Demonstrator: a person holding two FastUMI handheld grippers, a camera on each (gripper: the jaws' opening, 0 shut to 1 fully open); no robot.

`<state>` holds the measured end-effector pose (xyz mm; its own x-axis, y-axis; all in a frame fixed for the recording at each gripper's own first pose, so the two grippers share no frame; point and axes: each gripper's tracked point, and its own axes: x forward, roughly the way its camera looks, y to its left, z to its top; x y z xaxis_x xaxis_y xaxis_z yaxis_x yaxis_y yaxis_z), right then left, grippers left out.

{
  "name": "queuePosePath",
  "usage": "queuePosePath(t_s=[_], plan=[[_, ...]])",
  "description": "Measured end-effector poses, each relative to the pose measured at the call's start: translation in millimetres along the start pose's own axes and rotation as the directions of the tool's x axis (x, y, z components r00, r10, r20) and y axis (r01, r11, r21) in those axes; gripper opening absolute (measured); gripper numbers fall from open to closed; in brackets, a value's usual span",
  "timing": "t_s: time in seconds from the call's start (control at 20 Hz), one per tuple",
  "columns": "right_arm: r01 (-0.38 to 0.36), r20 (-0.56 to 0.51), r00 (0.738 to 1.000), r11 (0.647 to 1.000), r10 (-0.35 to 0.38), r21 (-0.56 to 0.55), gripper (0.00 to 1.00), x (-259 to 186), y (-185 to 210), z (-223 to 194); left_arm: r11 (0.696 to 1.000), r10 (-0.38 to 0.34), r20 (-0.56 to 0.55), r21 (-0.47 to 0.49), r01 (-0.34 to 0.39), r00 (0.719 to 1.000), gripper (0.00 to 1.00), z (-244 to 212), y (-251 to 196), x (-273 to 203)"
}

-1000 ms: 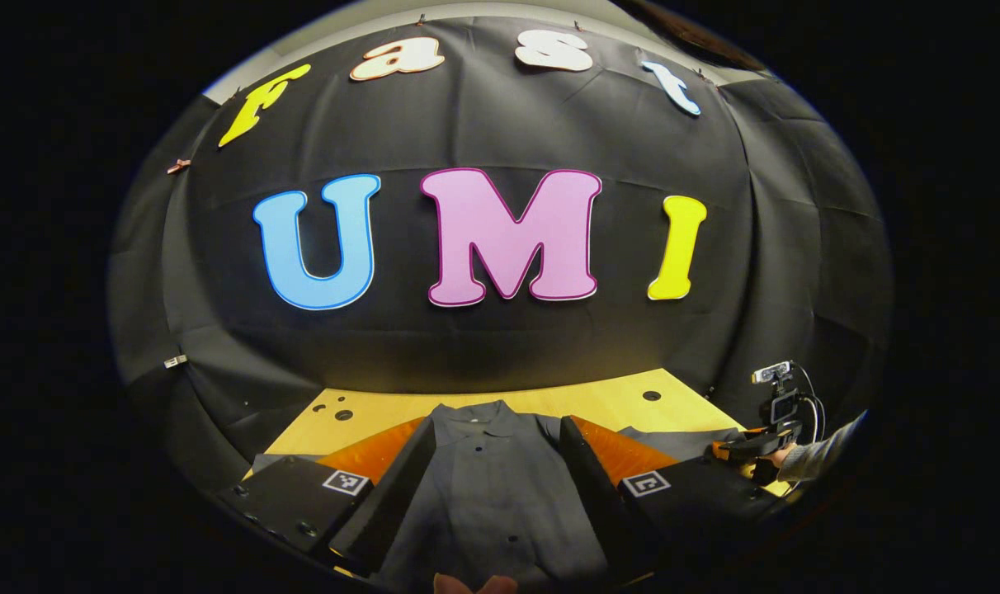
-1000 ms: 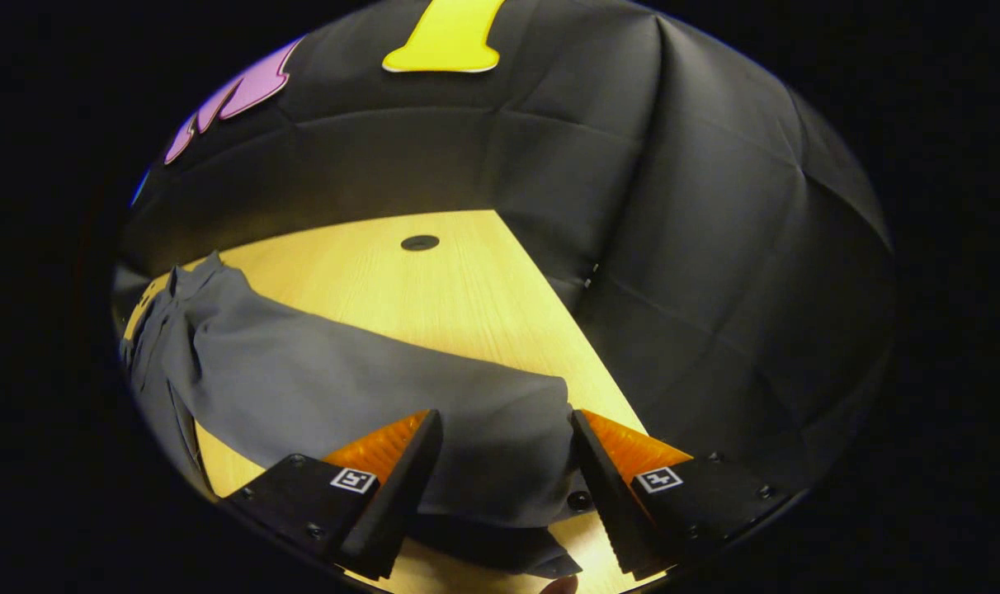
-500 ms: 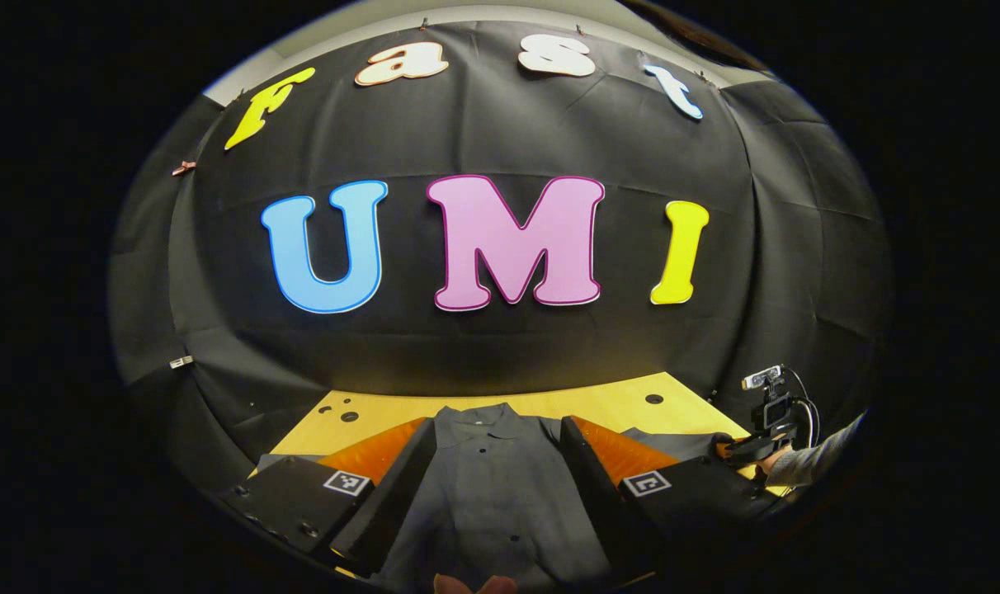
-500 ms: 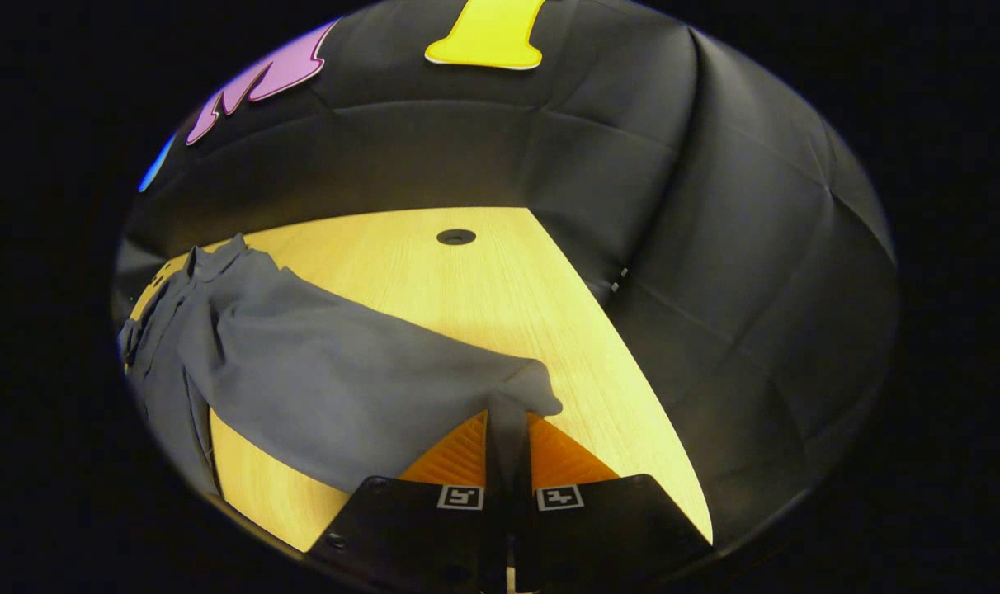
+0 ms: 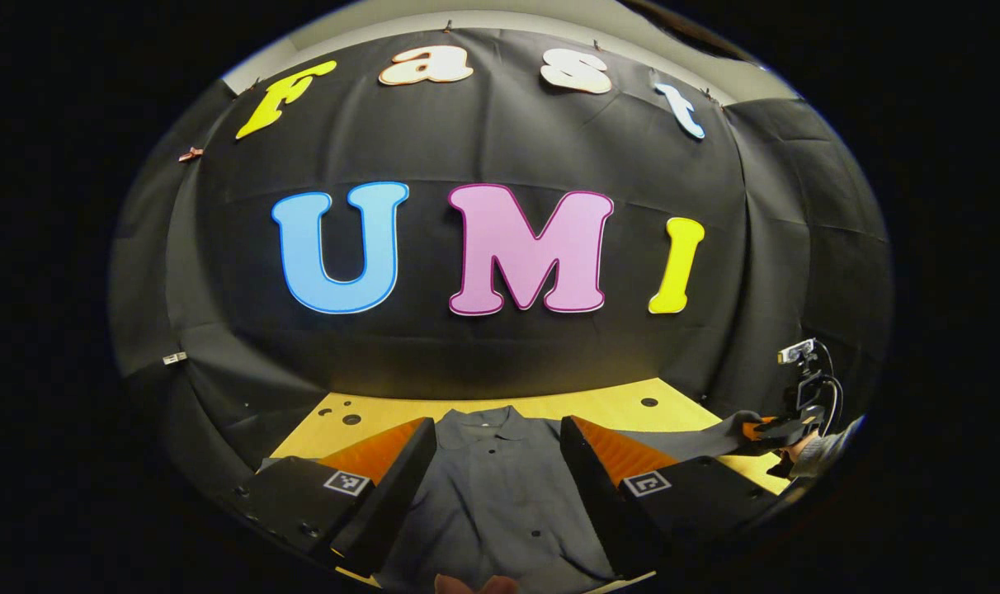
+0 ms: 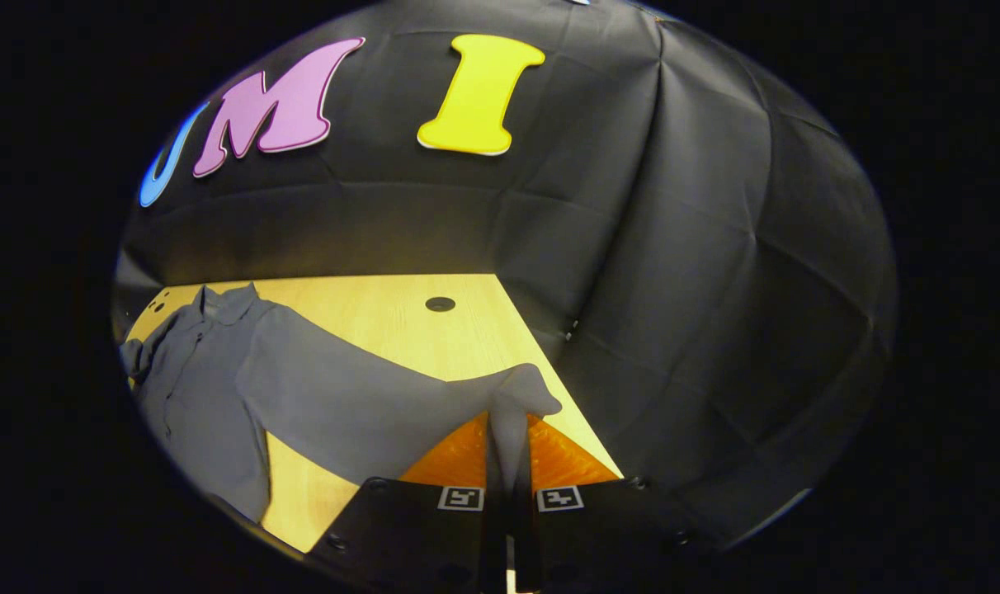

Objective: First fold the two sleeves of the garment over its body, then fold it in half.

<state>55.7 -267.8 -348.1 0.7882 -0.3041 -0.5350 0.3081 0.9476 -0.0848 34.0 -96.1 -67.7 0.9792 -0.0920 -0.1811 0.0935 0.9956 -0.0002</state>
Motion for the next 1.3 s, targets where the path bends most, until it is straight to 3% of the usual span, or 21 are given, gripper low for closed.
queuePosePath(t_s=[0.35, 0.65, 0.7, 1.0, 1.3], plan=[[-0.007, 0.093, 0.996, 1.000, 0.006, 0.001, 0.08, -77, 52, 40, 1.000, -0.002, 0.047, -0.003, 0.003, 0.999, 0.96, 5, 58, -17], [-0.080, 0.218, 0.973, 0.997, 0.075, 0.018, 0.08, -129, 135, 100, 0.999, 0.031, 0.069, -0.013, -0.030, 0.997, 0.92, -5, 118, -31], [-0.098, 0.238, 0.967, 0.995, 0.091, 0.017, 0.08, -135, 151, 110, 0.999, 0.039, 0.067, -0.017, -0.037, 0.997, 0.96, -9, 130, -33], [-0.206, 0.303, 0.931, 0.978, 0.206, -0.030, 0.08, -145, 258, 144, 0.995, 0.095, 0.059, -0.028, -0.093, 0.994, 0.96, -33, 203, -35], [-0.321, 0.260, 0.902, 0.938, 0.345, -0.131, 0.08, -132, 371, 128, 0.988, 0.149, 0.015, -0.041, -0.148, 0.989, 0.96, -67, 269, -23]])
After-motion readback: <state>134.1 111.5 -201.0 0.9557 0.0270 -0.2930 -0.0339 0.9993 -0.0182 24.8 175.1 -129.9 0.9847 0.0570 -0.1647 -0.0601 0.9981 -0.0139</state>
